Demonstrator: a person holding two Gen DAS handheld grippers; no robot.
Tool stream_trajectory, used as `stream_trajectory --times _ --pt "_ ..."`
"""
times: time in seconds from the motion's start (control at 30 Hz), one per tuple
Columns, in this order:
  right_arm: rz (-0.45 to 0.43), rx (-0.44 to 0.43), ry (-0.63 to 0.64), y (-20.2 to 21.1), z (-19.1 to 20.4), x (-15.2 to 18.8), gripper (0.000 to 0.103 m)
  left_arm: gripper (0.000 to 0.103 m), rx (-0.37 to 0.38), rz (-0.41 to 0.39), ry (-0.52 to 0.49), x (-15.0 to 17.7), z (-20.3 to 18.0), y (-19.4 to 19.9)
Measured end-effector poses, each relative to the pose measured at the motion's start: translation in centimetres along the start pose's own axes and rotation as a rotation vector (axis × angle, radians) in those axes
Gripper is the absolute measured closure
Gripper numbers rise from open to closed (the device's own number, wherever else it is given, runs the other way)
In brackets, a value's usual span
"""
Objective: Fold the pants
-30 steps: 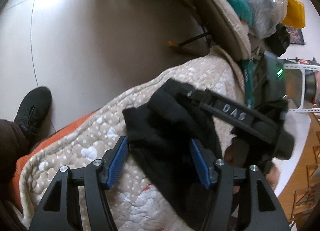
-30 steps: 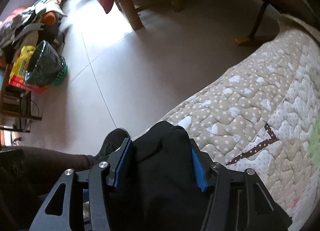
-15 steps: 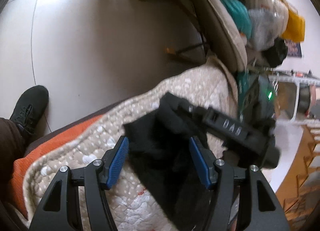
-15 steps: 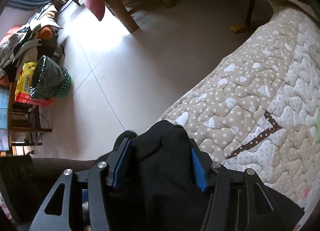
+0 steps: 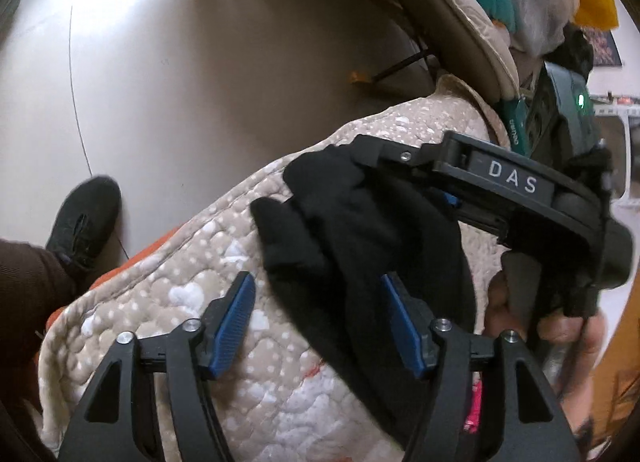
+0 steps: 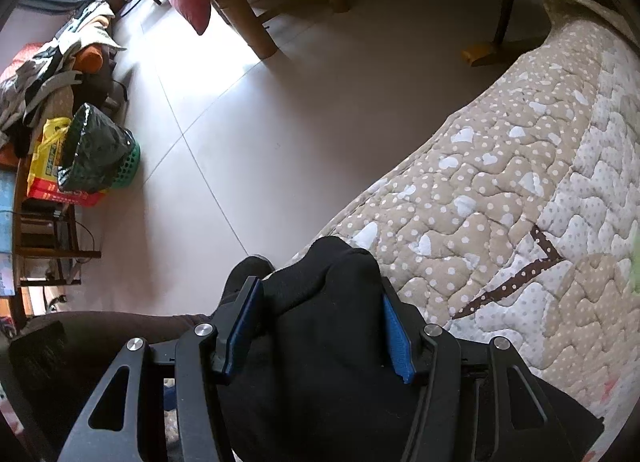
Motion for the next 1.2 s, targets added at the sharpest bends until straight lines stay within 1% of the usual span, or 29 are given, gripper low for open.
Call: stream_trajectory --times 0.07,0.1,0.13,0.17,0.2,0.23,0.3,0.33,0.4,0.47,0.63,0.73,0.83,1.03,1.17,1.2 --pt "-0.003 0.024 0.022 -0.1 0.4 0.1 0.041 0.037 -0.035 0.003 -0.053 0.1 -0.6 -0.3" --pt "-0.005 0.036 0.034 -0.1 0.6 0.1 0.041 0.043 -0.055 0.014 -0.086 0.2 -1.0 -0.4" --pt "-0.009 0.055 0.053 -0.1 0.9 0.2 0.042 0.052 -0.072 0.023 -0.123 0.4 -1.5 -0.4" --pt "-0.011 0.070 0.066 -0.1 1.1 0.2 0.043 0.073 -0.074 0.032 -0.164 0.6 -2.1 -0.3" --pt "-0.019 0.098 0.094 0.0 1.5 0.4 0.053 0.086 -0.057 0.046 -0.190 0.9 -2.6 -0.2" --pt "-0.022 0.117 0.115 0.1 1.8 0.5 0.062 0.087 -0.047 0.051 -0.206 1.1 -3.0 -0.1" --pt "-0.022 0.154 0.157 0.4 2.5 1.1 0.070 0.089 -0.034 0.053 -0.217 1.2 -3.4 0.3" --pt "-0.025 0.158 0.164 0.5 2.5 1.2 0.072 0.089 -0.016 0.062 -0.206 1.3 -3.6 0.4" --pt "-0.043 0.169 0.169 1.5 2.5 1.5 0.074 0.089 0.023 0.073 -0.198 1.5 -4.0 0.9" --pt "-0.083 0.176 0.161 3.0 2.3 1.9 0.074 0.089 0.038 0.059 -0.236 2.0 -5.2 1.6" --pt "-0.182 0.162 0.107 7.0 1.0 3.4 0.074 0.089 0.053 0.043 -0.320 4.0 -8.0 2.5" --pt "-0.228 0.147 0.063 8.9 -0.2 4.7 0.074 0.089 0.054 0.058 -0.366 5.7 -9.8 2.3" --pt "-0.267 0.133 0.003 10.4 -2.1 6.6 0.074 0.089 0.050 0.095 -0.408 7.7 -11.4 1.5" --pt "-0.338 0.097 -0.156 12.6 -7.6 11.7 0.074 0.089 0.003 0.144 -0.536 12.4 -14.6 -0.9" --pt "-0.390 0.056 -0.283 13.4 -12.0 16.0 0.071 0.089 -0.041 0.173 -0.665 16.6 -16.4 -3.4" --pt "-0.398 0.050 -0.305 13.5 -12.6 16.7 0.070 0.089 -0.052 0.177 -0.688 17.2 -16.9 -4.2"
Point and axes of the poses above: each gripper's, at about its wrist camera, not at the fingertips, and y roughly against the way its jaws point, z to its left, x to its underside, the point moved 5 cm from there along -y, roughly the way its jaws point, and after that the axes turned 6 degrees about x, right-handed, at the moved point
